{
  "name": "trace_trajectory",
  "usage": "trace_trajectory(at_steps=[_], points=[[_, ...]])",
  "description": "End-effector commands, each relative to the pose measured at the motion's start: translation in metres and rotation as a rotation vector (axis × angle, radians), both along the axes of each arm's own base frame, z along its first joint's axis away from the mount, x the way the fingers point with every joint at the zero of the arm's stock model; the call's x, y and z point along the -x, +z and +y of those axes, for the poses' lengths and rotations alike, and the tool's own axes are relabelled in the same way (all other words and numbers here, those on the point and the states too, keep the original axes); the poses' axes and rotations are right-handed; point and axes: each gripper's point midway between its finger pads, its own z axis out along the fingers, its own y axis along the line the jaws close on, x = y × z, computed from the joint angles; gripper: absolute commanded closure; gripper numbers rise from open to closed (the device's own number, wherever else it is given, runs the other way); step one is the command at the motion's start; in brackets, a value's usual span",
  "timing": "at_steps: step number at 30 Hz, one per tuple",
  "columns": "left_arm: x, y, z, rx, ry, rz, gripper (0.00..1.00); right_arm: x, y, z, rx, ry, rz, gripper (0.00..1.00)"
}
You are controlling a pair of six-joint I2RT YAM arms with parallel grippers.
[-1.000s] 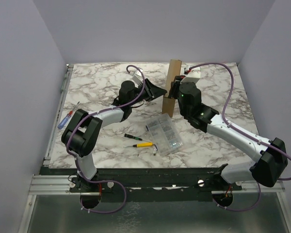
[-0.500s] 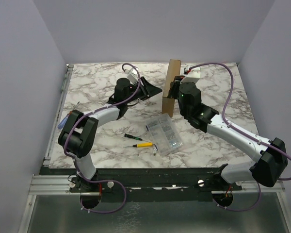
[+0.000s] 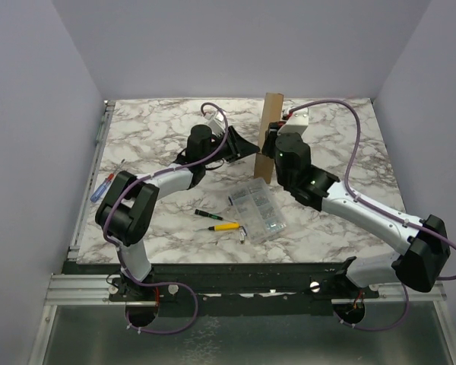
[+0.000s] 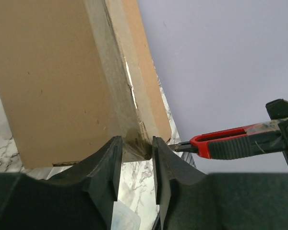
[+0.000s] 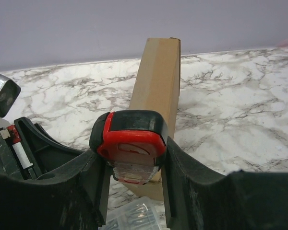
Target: Unpack the express box
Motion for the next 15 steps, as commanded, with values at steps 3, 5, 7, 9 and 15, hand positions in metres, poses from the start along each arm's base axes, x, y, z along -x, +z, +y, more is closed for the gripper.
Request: trace_trajectory(at_steps=[3,5,7,9,15], points=[[0.009,0.004,-0.01,-0.007,-0.028,-0.031,0.7,0.008,0.022,0.015,0.002,-0.033,-0.072,1.0],[0.009,0.007,-0.008,-0.007,-0.015,-0.039,0.72,0.009,0.024,0.018,-0.017,-0.025,-0.079,1.0],[0.01,0.008,-0.009,-0.004,-0.013,-0.039,0.73,0.01,0.029,0.018,-0.043,-0.016,-0.097,1.0],[0.013,0.008,-0.011,-0.002,-0.016,-0.035,0.75,0.011,0.034,0.018,-0.066,-0.017,-0.113,1.0],[0.02,0.006,-0.014,-0.002,-0.005,-0.024,0.76,0.005,0.043,0.02,-0.09,-0.03,-0.167,1.0]])
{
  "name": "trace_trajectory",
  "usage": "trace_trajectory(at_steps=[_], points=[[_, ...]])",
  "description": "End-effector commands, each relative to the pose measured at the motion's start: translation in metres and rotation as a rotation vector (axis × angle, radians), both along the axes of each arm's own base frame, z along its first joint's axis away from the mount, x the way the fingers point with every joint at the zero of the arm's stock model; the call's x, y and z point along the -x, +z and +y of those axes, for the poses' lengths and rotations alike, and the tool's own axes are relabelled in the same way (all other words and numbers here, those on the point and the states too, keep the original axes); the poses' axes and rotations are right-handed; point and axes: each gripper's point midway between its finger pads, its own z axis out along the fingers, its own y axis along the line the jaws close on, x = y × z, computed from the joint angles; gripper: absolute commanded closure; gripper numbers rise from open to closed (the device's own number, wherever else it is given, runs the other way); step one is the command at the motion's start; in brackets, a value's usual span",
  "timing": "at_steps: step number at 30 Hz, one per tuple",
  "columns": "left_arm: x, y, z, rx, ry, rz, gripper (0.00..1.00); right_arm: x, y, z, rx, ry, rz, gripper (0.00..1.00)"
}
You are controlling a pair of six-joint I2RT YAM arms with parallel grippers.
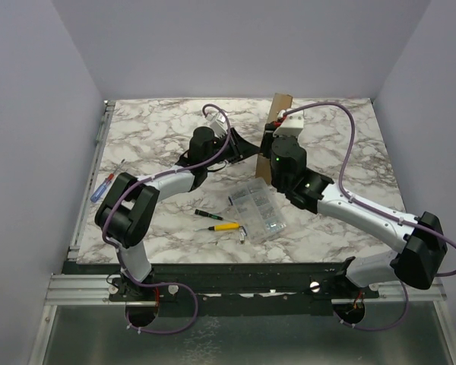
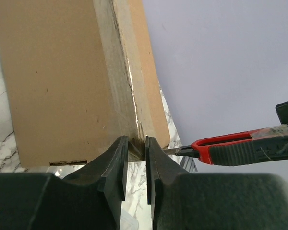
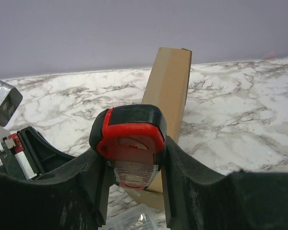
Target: Unpack the express box
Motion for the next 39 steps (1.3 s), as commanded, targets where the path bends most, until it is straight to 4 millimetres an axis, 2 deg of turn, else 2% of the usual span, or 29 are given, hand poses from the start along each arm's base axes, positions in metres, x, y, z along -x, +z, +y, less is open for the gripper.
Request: trace_trajectory(at_steps=[1,11,14,19,22,24,29,32,36,39], points=[[0.015,0.001,-0.004,-0.005,0.0,0.002,0.77,-0.002,0.032,0.016,-0.14,0.017,-0.112,1.0],[0.016,0.007,-0.002,0.02,0.007,0.009,0.78,-0.005,-0.01,0.014,-0.09,-0.008,-0.069,1.0],[0.016,0.01,-0.001,0.029,0.014,0.015,0.79,-0.005,-0.013,0.015,-0.087,0.0,-0.068,1.0],[0.015,0.005,0.006,0.052,0.077,0.079,0.79,-0.004,0.017,0.016,-0.124,0.005,-0.118,1.0],[0.015,0.011,0.007,0.079,0.089,0.104,0.8,-0.004,0.032,0.018,-0.149,0.016,-0.139,1.0],[0.015,0.019,0.005,0.091,0.086,0.094,0.8,-0.006,0.029,0.021,-0.148,0.017,-0.135,1.0],[0.017,0.027,0.002,0.115,0.071,0.107,0.8,-0.013,0.003,0.027,-0.104,0.001,-0.1,1.0],[0.019,0.027,0.001,0.12,0.07,0.116,0.8,-0.013,0.014,0.033,-0.103,0.024,-0.112,1.0],[0.02,0.025,0.002,0.123,0.081,0.148,0.81,-0.004,0.048,0.039,-0.083,0.052,-0.178,1.0],[0.02,0.029,0.0,0.127,0.086,0.152,0.82,-0.003,0.049,0.039,-0.059,0.051,-0.183,1.0]])
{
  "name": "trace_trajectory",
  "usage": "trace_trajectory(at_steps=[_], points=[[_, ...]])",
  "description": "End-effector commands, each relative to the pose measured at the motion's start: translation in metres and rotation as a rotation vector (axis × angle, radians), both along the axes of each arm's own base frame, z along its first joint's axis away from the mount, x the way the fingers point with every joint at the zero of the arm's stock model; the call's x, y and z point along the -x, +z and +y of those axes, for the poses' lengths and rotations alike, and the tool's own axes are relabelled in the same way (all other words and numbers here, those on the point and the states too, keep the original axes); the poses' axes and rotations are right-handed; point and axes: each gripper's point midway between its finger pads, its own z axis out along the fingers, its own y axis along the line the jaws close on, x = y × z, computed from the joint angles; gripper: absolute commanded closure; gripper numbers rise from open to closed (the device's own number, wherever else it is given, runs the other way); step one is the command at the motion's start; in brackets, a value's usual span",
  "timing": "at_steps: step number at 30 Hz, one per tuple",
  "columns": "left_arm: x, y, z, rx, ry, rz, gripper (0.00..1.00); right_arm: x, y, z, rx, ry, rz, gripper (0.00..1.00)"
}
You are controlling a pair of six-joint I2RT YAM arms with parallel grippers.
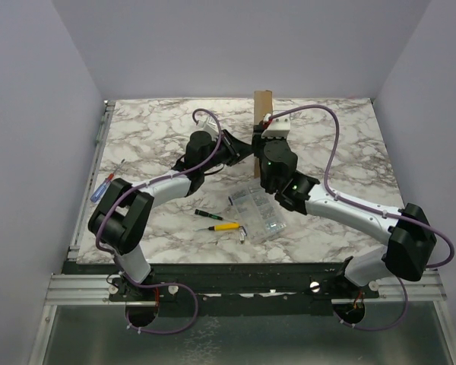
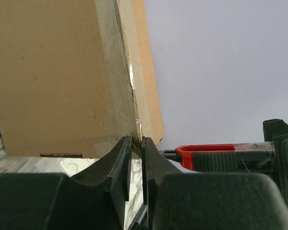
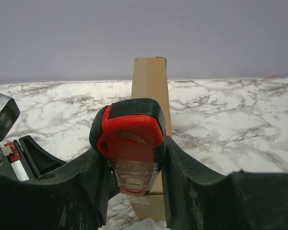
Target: Unpack the express box
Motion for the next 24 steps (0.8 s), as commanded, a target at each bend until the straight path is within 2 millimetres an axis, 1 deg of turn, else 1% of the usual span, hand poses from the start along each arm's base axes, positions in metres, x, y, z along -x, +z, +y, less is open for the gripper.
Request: trace_trajectory(at_steps=[1,5,7,9,11,13,15,17,19,22,24], points=[[0.017,0.025,-0.012,0.035,-0.041,-0.004,0.82,0.005,0.046,0.016,-0.093,0.045,-0.109,1.0],[0.016,0.023,-0.009,0.022,-0.019,0.009,0.82,0.003,0.027,0.014,-0.067,0.026,-0.09,1.0],[0.016,0.018,-0.009,0.003,-0.019,0.017,0.81,0.003,0.026,0.013,-0.06,0.021,-0.087,1.0],[0.014,0.01,-0.006,-0.03,-0.006,0.028,0.79,0.005,0.033,0.012,-0.069,0.029,-0.094,1.0],[0.012,0.003,-0.004,-0.065,0.004,0.033,0.74,0.005,0.037,0.01,-0.078,0.021,-0.097,1.0],[0.011,-0.002,0.0,-0.107,0.016,0.021,0.67,0.005,0.036,0.008,-0.073,0.01,-0.094,1.0],[0.009,0.0,0.007,-0.125,0.033,0.0,0.57,0.005,0.031,0.006,-0.063,-0.002,-0.085,1.0],[0.01,0.003,0.011,-0.128,0.031,-0.01,0.45,0.007,0.029,0.003,-0.073,-0.004,-0.077,1.0],[0.01,0.008,0.011,-0.123,0.02,-0.023,0.38,0.01,0.027,0.0,-0.071,0.003,-0.07,1.0],[0.005,0.02,0.01,-0.124,0.023,-0.063,0.27,0.012,0.022,0.0,-0.096,0.007,-0.06,1.0],[0.001,0.018,0.006,-0.133,0.017,-0.067,0.25,0.013,0.023,-0.001,-0.1,0.009,-0.06,1.0]])
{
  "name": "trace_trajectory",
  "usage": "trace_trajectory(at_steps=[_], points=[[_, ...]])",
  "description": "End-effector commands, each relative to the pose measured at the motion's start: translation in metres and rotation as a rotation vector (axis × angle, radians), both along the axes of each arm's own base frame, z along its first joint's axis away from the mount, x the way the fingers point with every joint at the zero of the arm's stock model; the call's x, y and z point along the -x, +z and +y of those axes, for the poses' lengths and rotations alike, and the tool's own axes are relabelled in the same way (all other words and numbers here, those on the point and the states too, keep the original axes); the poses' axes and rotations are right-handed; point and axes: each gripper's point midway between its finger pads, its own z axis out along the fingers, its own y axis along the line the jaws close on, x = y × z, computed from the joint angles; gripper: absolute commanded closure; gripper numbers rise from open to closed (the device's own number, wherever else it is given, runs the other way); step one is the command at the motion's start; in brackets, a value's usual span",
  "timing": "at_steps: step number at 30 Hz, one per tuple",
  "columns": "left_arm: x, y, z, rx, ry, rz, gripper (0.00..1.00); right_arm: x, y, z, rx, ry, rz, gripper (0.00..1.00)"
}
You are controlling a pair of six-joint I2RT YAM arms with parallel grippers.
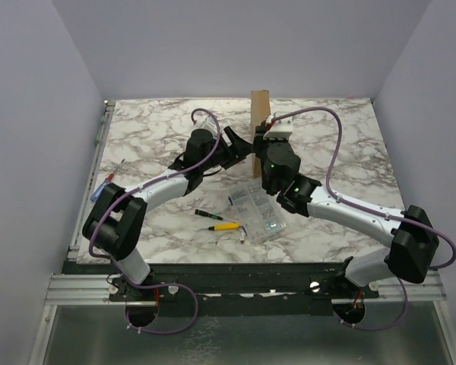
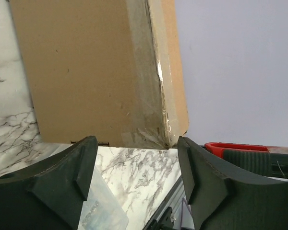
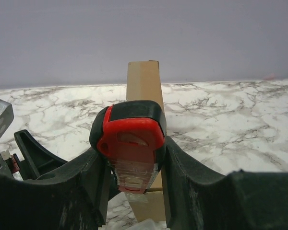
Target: Unpack the express box
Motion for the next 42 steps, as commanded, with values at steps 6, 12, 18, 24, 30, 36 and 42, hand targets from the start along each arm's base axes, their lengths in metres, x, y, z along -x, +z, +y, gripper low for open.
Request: trace_trajectory(at_steps=[6,12,18,24,30,36,42], points=[[-0.007,-0.01,-0.018,-0.07,-0.059,-0.049,0.25,0.009,0.035,0.0,-0.108,0.02,-0.057,1.0],[-0.009,-0.04,-0.011,-0.164,-0.031,-0.012,0.29,0.012,0.059,-0.008,-0.108,0.002,-0.062,1.0],[-0.008,-0.027,-0.008,-0.184,-0.041,-0.043,0.28,0.025,0.086,-0.033,-0.083,-0.033,-0.086,1.0],[-0.006,-0.01,-0.013,-0.161,-0.076,-0.058,0.26,0.042,0.111,-0.069,-0.087,-0.091,-0.122,1.0],[-0.001,0.03,-0.015,-0.063,-0.161,-0.112,0.19,0.011,0.085,-0.117,-0.086,-0.115,-0.01,1.0],[-0.006,0.051,0.0,-0.019,-0.16,-0.168,0.1,-0.042,0.028,-0.135,-0.158,-0.061,0.225,1.0],[0.0,0.042,-0.02,0.075,-0.214,-0.116,0.26,-0.093,-0.018,-0.121,-0.148,-0.006,0.359,1.0]])
